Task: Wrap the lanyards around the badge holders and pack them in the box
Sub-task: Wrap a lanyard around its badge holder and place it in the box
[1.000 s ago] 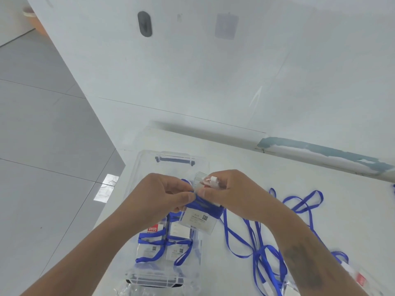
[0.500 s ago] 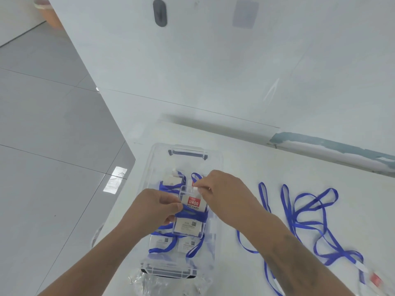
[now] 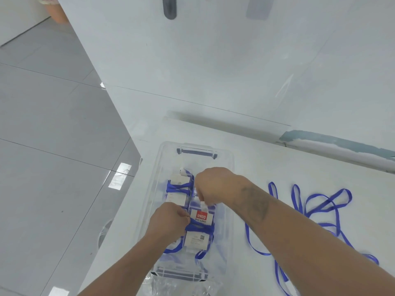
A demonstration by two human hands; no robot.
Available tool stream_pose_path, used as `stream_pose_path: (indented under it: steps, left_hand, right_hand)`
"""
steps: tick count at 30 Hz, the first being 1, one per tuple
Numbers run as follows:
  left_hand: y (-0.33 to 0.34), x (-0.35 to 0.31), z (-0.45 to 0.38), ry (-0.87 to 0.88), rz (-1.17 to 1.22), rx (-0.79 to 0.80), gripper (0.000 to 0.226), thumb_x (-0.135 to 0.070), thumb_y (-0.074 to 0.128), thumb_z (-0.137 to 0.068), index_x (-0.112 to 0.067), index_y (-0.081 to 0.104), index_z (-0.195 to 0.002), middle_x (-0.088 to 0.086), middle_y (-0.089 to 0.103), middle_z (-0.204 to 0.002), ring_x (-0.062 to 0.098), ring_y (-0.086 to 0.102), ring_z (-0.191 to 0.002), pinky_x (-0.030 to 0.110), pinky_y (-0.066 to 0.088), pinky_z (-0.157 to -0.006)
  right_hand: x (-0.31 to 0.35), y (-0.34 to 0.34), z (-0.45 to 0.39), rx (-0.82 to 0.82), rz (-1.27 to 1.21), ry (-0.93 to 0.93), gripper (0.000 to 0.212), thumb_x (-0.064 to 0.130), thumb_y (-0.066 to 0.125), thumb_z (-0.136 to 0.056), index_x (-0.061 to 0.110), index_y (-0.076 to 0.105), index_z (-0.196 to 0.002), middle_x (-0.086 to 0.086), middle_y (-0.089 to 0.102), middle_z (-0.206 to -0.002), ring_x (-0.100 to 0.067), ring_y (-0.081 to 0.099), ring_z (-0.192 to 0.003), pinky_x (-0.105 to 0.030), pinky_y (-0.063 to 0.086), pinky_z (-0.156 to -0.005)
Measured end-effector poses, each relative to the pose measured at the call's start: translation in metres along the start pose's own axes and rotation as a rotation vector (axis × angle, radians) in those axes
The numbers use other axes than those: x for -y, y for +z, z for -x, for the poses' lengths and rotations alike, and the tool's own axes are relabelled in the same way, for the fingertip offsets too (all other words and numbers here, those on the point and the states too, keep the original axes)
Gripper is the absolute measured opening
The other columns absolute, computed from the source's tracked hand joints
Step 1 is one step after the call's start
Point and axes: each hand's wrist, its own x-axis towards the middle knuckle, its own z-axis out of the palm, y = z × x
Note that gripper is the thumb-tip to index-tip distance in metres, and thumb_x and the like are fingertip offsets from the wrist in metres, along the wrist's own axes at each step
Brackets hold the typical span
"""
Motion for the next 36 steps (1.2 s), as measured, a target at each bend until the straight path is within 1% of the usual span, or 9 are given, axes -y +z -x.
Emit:
stream_pose_path:
  steps: [3,9,13,17,21,24,29,33,36]
  left_hand:
    - [0.008,0.003,-0.012,-0.063,-0.074,0.011,0.019,-0.032,0.067,-0.09,-0.017,0.064,-0.101,-0.001,0.069,-0.091,0.015,0.069,-0.085,0.03,0.06,-0.079]
    - [0.019,0.007,-0.025,-0.124,-0.273,0.082,0.024,-0.024,0.063,-0.092,-0.013,0.06,-0.113,0.005,0.069,-0.112,0.02,0.066,-0.104,0.032,0.057,-0.091]
    - [0.021,0.01,-0.028,-0.205,0.028,0.169,0.032,-0.012,0.064,-0.086,-0.001,0.063,-0.115,0.016,0.071,-0.105,0.027,0.073,-0.09,0.035,0.063,-0.071]
    - [0.019,0.004,-0.027,-0.394,0.129,0.161,0.036,-0.019,0.075,-0.083,-0.011,0.054,-0.111,0.011,0.07,-0.108,0.023,0.07,-0.095,0.035,0.061,-0.081]
    - [0.023,0.008,-0.034,-0.252,0.035,0.166,0.032,-0.015,0.071,-0.08,-0.003,0.064,-0.109,0.014,0.072,-0.102,0.026,0.073,-0.09,0.038,0.062,-0.076]
    - [0.025,0.01,-0.037,-0.206,0.011,0.146,0.03,-0.016,0.069,-0.077,-0.003,0.068,-0.104,0.014,0.073,-0.098,0.026,0.074,-0.086,0.038,0.063,-0.071]
    - [0.025,0.005,-0.035,-0.295,-0.146,0.1,0.032,-0.03,0.079,-0.077,-0.017,0.055,-0.093,0.001,0.071,-0.093,0.016,0.07,-0.088,0.03,0.059,-0.082]
    - [0.022,0.001,-0.03,-0.17,-0.348,0.028,0.027,-0.036,0.069,-0.084,-0.02,0.054,-0.099,-0.005,0.06,-0.084,0.012,0.062,-0.084,0.023,0.052,-0.075]
    - [0.021,0.001,-0.025,-0.088,-0.382,-0.003,0.023,-0.035,0.065,-0.087,-0.02,0.051,-0.097,-0.004,0.059,-0.086,0.013,0.06,-0.084,0.024,0.052,-0.079]
  right_hand:
    - [0.002,0.007,-0.009,0.067,0.006,-0.011,0.012,0.013,0.071,-0.083,0.013,0.062,-0.091,-0.001,0.057,-0.08,-0.017,0.054,-0.07,-0.031,0.05,-0.07]
    - [0.005,0.018,-0.019,0.12,0.023,-0.032,0.025,0.013,0.073,-0.082,0.011,0.063,-0.105,-0.003,0.058,-0.089,-0.02,0.055,-0.078,-0.034,0.051,-0.077]
    - [0.005,0.018,-0.023,0.135,0.025,-0.039,0.021,0.014,0.071,-0.084,0.011,0.063,-0.102,-0.003,0.057,-0.088,-0.022,0.054,-0.079,-0.034,0.05,-0.078]
    - [0.005,0.021,-0.025,0.101,0.043,-0.047,0.024,0.015,0.067,-0.088,0.01,0.064,-0.111,-0.003,0.054,-0.09,-0.02,0.052,-0.082,-0.034,0.048,-0.081]
    - [0.006,0.026,-0.027,0.046,0.063,-0.044,0.026,0.015,0.065,-0.09,0.012,0.063,-0.115,-0.005,0.061,-0.1,-0.02,0.053,-0.085,-0.034,0.048,-0.086]
    - [0.007,0.028,-0.028,0.031,0.054,-0.037,0.027,0.016,0.063,-0.092,0.011,0.062,-0.118,-0.008,0.064,-0.11,-0.024,0.062,-0.099,-0.035,0.049,-0.089]
    - [0.007,0.031,-0.028,0.031,0.033,-0.027,0.029,0.016,0.064,-0.091,0.012,0.063,-0.12,-0.008,0.065,-0.115,-0.024,0.062,-0.104,-0.035,0.048,-0.091]
    - [0.006,0.03,-0.025,0.025,0.028,-0.029,0.031,0.017,0.065,-0.091,0.013,0.062,-0.121,-0.008,0.065,-0.117,-0.025,0.062,-0.106,-0.035,0.048,-0.094]
    - [0.007,0.027,-0.022,0.005,0.042,-0.041,0.027,0.014,0.064,-0.09,0.012,0.064,-0.117,-0.006,0.065,-0.109,-0.022,0.061,-0.093,-0.033,0.048,-0.083]
